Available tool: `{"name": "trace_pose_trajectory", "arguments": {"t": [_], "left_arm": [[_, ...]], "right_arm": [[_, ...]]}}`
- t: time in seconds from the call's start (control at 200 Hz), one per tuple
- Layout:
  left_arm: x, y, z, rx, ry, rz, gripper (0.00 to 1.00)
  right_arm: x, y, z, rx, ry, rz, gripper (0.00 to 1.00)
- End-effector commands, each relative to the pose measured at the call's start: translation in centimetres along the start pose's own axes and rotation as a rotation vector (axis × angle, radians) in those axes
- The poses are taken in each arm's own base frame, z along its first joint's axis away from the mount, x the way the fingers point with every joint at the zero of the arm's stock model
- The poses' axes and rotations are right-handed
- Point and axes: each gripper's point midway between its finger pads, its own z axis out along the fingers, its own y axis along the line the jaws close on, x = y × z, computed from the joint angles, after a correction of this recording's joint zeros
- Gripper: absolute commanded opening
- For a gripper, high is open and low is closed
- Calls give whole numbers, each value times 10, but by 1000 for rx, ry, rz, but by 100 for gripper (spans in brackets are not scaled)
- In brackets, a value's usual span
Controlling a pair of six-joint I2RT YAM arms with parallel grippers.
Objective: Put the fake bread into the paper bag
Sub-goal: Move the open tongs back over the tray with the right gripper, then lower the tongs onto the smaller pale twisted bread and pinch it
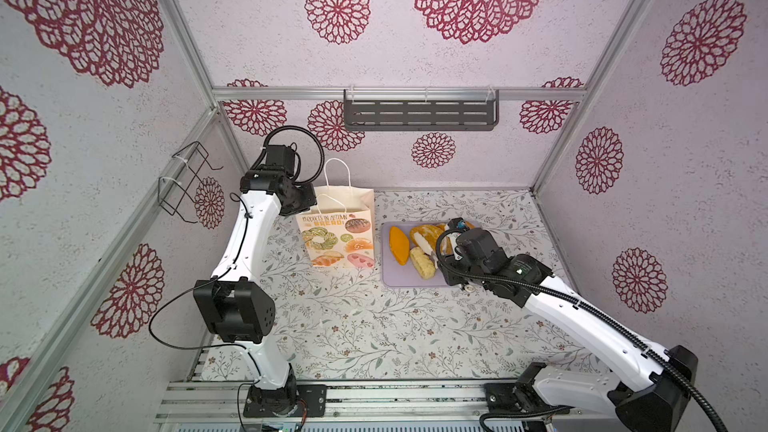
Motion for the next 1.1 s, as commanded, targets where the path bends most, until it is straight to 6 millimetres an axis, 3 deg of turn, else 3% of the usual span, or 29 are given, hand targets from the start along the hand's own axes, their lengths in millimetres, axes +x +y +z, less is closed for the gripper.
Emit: {"name": "trace_pose_trajectory", "arguments": {"t": [0.0, 0.36, 1.096], "left_arm": [[0, -1, -9, -3, -15, 18, 0], [1, -2, -8, -2, -11, 21, 0], [2, -4, -5, -5, -7, 29, 0]], "right_arm": [[-7, -4, -5, 10, -34, 11, 43], [20, -3, 12, -12, 34, 30, 44], [50, 6, 36, -67, 117, 60, 40]]}}
